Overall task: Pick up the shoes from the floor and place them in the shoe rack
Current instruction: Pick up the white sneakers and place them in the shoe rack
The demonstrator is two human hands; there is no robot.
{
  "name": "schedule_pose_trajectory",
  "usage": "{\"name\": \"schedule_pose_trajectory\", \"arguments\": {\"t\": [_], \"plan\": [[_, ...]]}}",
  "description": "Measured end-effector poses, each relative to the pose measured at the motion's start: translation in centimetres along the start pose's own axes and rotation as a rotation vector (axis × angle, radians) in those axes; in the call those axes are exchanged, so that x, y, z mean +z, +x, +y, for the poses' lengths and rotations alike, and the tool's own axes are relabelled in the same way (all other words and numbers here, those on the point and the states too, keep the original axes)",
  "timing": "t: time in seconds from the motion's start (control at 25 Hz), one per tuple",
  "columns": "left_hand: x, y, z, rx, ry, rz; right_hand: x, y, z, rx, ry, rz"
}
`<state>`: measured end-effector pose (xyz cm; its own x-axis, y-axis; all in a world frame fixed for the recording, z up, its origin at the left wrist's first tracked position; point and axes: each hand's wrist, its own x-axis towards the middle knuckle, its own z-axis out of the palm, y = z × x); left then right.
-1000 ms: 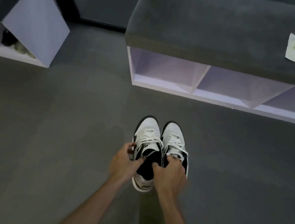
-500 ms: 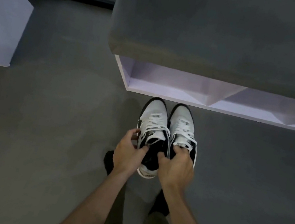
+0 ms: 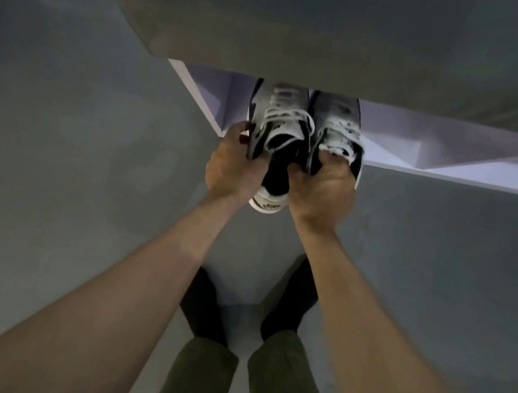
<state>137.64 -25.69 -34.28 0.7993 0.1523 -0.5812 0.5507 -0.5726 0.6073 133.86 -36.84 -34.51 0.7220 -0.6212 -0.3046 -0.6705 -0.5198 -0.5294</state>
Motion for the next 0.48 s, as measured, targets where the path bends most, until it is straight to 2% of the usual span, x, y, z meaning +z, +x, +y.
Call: {"name": "schedule_pose_trajectory", "arguments": {"t": [0.32, 0.48], "plan": [[3.8, 10.4, -0.1, 0.083, -0.145, 0.056, 7.6, 8.9, -2.5, -0.095, -0.018, 0.052], [4.2, 13.4, 0.7, 0.049, -0.244, 0.018, 10.3, 11.5, -4.0, -0.017, 0.053, 0.046]]}}
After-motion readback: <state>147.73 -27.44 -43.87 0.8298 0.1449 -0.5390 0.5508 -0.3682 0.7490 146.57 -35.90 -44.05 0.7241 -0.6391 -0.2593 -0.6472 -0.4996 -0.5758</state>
